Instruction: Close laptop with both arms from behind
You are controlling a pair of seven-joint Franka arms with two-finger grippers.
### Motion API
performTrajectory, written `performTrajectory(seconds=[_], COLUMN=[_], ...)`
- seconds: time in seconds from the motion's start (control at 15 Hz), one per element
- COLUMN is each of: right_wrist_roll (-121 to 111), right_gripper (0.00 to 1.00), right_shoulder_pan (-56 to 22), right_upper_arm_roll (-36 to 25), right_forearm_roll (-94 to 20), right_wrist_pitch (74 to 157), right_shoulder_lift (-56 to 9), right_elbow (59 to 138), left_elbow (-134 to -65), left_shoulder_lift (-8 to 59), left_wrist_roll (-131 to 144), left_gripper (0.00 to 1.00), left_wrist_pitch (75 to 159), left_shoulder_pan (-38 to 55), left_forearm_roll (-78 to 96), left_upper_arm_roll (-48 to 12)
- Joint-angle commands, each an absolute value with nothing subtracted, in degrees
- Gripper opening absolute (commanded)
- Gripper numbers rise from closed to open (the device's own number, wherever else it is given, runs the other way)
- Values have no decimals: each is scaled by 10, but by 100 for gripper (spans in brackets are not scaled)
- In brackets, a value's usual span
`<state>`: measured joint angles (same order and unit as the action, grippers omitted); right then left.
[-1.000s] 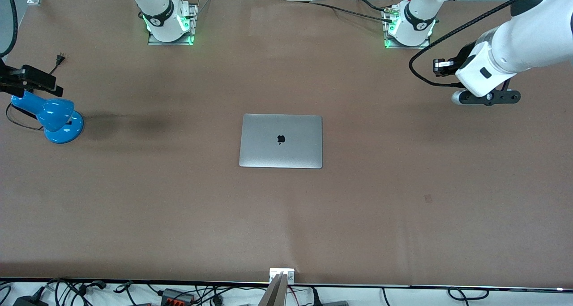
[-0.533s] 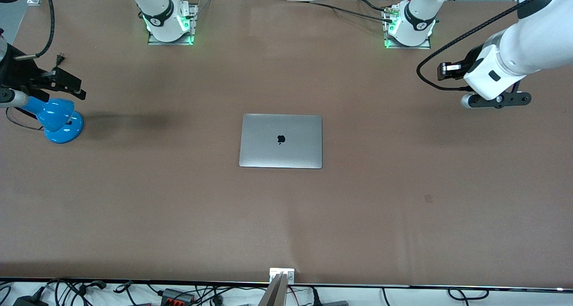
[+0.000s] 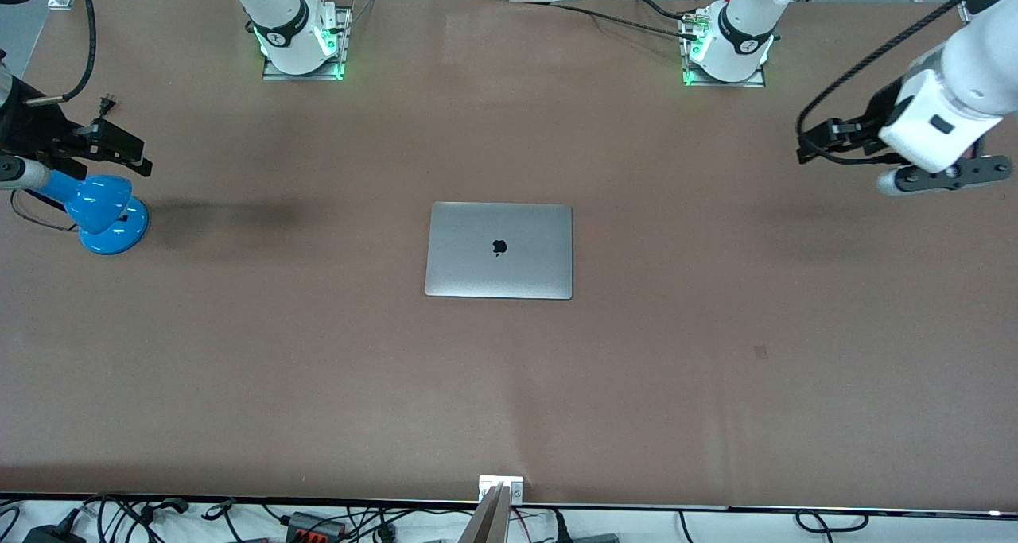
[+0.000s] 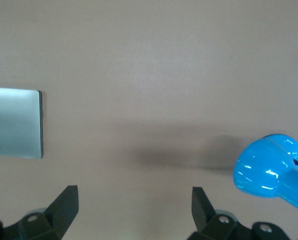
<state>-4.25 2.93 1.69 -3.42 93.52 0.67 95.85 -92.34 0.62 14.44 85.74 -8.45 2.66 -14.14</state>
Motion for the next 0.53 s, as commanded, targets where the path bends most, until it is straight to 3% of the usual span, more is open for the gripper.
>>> performTrajectory(seconds=[0.0, 0.2, 0.33, 0.47], right_wrist_roll=[-39, -40, -40, -40], right_gripper=[100, 100, 100, 100], right_shoulder_pan=[34, 35, 35, 35], right_upper_arm_roll=[24, 23, 24, 24], right_forearm_roll=[-34, -34, -33, -33], right_wrist_pitch=[925, 925, 926, 926], right_shoulder_lift=[17, 16, 16, 16], right_elbow=[961, 961, 961, 961], left_elbow=[-1048, -1007, -929, -924], left_shoulder_lift=[-83, -70, -19, -13], left_wrist_roll=[81, 82, 84, 85], left_gripper=[100, 100, 100, 100], left_wrist_pitch=[932, 888, 817, 813], left_shoulder_pan=[-87, -85, -79, -77], left_forearm_roll=[24, 24, 23, 18], left_upper_arm_roll=[-127, -126, -125, -120])
